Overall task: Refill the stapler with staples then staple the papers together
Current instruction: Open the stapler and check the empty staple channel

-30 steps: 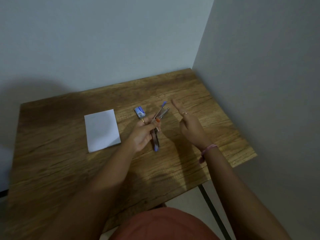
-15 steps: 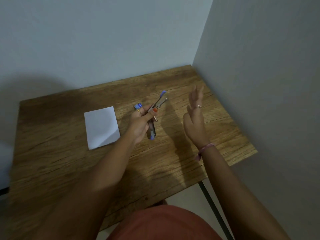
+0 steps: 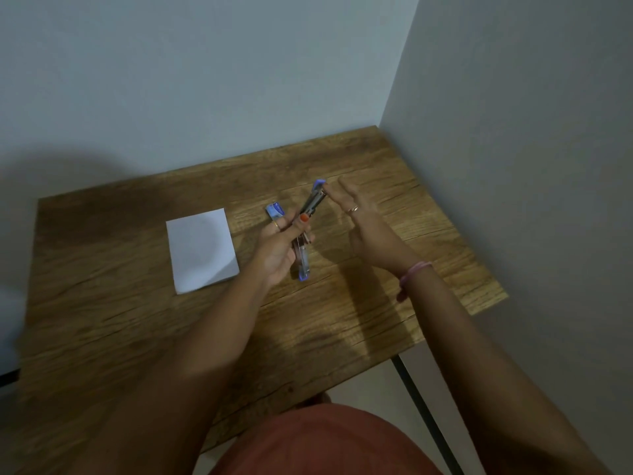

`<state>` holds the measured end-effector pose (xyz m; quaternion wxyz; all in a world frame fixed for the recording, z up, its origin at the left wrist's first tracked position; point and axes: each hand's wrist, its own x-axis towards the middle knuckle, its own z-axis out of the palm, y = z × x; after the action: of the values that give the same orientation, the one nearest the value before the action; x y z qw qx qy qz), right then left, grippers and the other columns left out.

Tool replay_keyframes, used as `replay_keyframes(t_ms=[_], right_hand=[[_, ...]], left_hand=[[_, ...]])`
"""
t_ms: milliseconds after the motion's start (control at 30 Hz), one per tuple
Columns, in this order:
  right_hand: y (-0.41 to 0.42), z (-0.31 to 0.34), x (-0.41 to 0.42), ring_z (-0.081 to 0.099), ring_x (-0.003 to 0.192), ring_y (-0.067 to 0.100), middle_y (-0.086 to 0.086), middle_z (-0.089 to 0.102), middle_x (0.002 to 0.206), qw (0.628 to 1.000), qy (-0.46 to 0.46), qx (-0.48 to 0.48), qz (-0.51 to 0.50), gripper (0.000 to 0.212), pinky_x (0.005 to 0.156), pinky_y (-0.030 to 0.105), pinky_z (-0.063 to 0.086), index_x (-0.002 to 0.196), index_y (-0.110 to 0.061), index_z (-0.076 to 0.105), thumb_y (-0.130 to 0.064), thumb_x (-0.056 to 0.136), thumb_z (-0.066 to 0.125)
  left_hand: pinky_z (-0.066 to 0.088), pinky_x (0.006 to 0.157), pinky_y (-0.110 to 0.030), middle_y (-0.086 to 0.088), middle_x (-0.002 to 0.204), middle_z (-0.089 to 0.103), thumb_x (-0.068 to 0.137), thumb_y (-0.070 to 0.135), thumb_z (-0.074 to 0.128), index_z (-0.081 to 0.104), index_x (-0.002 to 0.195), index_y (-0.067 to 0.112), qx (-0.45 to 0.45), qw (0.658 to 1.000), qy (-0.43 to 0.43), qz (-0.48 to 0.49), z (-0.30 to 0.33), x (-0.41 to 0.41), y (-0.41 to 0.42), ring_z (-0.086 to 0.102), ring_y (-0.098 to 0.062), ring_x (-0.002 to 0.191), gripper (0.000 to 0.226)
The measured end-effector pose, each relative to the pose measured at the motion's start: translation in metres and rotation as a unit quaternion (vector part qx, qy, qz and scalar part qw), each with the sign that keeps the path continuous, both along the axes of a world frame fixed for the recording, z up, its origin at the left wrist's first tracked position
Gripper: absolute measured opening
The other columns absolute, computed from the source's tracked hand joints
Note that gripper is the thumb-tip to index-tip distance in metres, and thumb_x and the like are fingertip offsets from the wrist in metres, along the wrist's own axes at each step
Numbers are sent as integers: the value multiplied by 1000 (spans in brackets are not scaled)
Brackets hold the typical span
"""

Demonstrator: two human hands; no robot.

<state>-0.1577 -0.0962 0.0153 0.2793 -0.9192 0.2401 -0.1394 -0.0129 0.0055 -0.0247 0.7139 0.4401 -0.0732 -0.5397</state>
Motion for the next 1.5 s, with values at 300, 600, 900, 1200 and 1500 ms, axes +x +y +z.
replay_keyframes(t_ms=[300,600,900,1200,1500], right_hand=[[-4,0,8,28,141,26,11,25,154,994,-99,28,-46,86,116,43,26,149,-16,25,21,72,33],[-19,-4,-6,36,137,26,15,36,149,995,-89,30,-40,78,115,26,24,144,-7,36,23,72,31],[-22,-7,-6,55,117,15,4,62,128,997,47,44,29,41,93,13,36,131,-14,56,-17,90,62],[-25,-32,-3,59,92,13,1,67,100,998,20,40,-45,29,71,6,35,111,-18,64,-9,84,67],[-15,-50,2,61,98,17,3,69,106,993,32,71,-93,25,83,26,44,107,-18,67,-13,82,68]], left_hand=[[51,81,-34,-2,82,72,88,9,64,65,107,9,56,993,-101,-15,2,2,-1,65,-11,73,19],[44,60,-7,-3,94,70,79,6,74,67,109,2,130,916,-375,-64,18,8,-8,61,4,65,30],[37,44,-3,6,72,68,75,13,79,73,97,14,132,804,-561,-148,33,11,-18,55,11,47,23],[51,75,-21,-3,97,74,78,0,72,62,119,19,107,765,-583,-251,32,29,-17,69,-9,87,46],[41,62,-2,6,85,64,85,4,66,62,120,15,139,714,-648,-227,19,27,-13,58,-1,74,37]])
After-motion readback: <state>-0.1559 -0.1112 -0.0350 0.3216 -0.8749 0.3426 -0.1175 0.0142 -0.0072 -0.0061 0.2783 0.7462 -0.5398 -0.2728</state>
